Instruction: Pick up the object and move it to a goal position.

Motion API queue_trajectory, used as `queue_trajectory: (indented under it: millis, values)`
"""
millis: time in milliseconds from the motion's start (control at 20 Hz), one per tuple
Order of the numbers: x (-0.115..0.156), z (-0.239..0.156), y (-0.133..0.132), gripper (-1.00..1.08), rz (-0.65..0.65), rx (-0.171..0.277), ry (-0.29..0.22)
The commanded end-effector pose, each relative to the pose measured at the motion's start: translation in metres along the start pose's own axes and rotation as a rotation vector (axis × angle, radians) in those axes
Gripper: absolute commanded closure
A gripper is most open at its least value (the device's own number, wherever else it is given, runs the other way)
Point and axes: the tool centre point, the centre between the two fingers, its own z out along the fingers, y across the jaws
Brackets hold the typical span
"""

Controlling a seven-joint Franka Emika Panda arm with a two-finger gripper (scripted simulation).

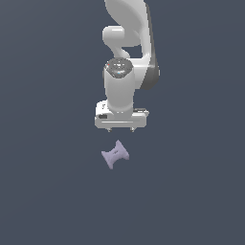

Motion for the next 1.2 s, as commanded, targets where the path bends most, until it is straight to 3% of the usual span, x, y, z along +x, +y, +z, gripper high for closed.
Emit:
queue_trajectory:
  millis: [0,600,900,1150]
  values:
    - [0.0,0.0,0.0,-0.6,0.0,0.0,0.0]
    - [0.003,-0.003,0.003,-0.6,0.017,-0.004,0.011]
    - [0.002,0.006,0.004,-0.6,0.008,-0.049,0.006]
    - [0.001,0.017,0.006,-0.6,-0.008,-0.114,0.003]
